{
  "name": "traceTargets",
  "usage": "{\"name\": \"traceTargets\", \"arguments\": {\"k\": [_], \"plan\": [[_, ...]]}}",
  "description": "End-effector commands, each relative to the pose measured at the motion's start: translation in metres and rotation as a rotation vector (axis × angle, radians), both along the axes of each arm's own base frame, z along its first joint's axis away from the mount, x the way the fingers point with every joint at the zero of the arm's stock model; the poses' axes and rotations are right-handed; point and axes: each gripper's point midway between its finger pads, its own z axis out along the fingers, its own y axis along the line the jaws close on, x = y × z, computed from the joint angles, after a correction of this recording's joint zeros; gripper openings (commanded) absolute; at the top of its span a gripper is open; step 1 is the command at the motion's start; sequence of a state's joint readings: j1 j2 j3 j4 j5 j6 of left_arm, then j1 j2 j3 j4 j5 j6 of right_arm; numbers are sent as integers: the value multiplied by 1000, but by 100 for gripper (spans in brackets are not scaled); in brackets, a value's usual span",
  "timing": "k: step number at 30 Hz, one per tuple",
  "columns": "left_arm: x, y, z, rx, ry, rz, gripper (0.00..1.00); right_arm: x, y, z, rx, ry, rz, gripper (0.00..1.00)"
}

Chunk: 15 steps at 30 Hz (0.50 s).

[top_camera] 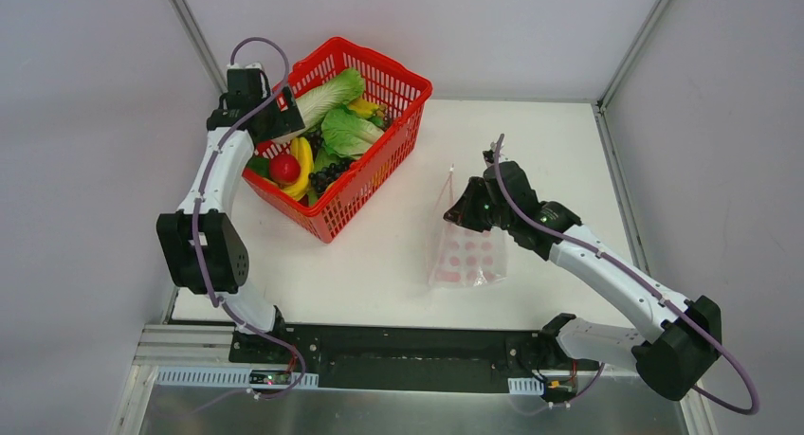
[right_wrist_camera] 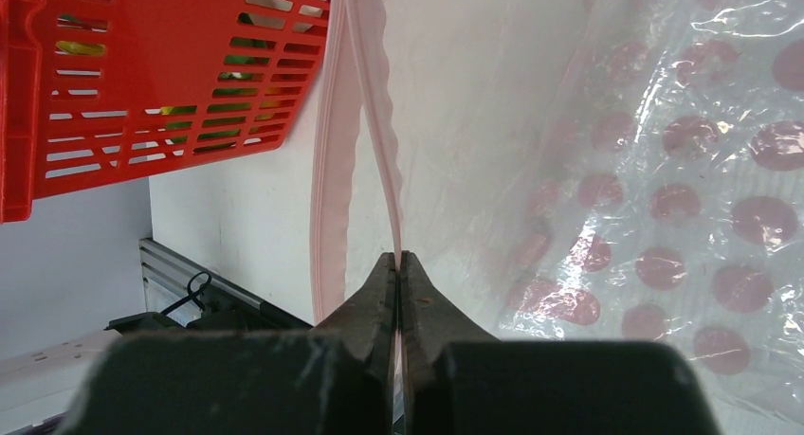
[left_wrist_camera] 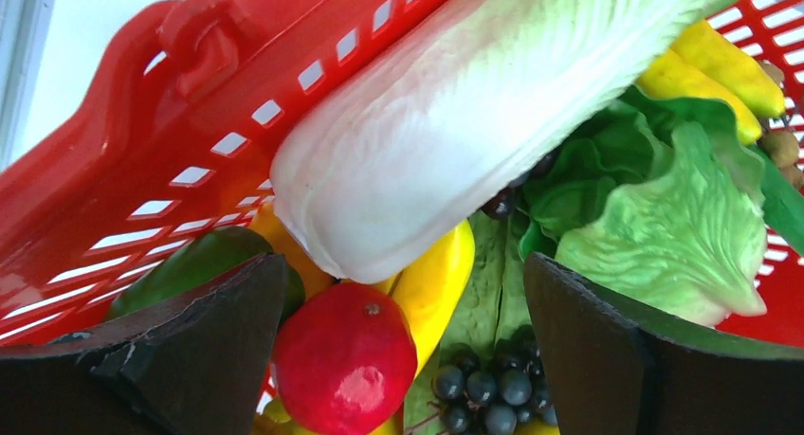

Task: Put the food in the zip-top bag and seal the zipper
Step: Pick up the fake vegetable from the bin.

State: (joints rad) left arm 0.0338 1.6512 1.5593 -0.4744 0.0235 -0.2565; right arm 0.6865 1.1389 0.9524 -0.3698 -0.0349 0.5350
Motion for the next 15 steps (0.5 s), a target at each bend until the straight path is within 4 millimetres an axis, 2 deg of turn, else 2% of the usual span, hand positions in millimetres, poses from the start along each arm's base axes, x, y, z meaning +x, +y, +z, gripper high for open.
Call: {"name": "traceTargets", "arguments": {"k": [1,4,8,13,15], "plan": [[27,12,7,-63,-105,108,98,5,4,6,25,-28,3,0],[34,14,-10,-87,-93,144,95,6,3,6,20,-30,-3,0],[46,15,-20,-140,-146,177,96,7,6,5,21,-21,6,0],[51,7,-27,-203,-181,173,90,7,7,4,16,-13,9,0],[52,4,-30,-217,-186,159,85,6,7,3,16,-12,10,0]]}}
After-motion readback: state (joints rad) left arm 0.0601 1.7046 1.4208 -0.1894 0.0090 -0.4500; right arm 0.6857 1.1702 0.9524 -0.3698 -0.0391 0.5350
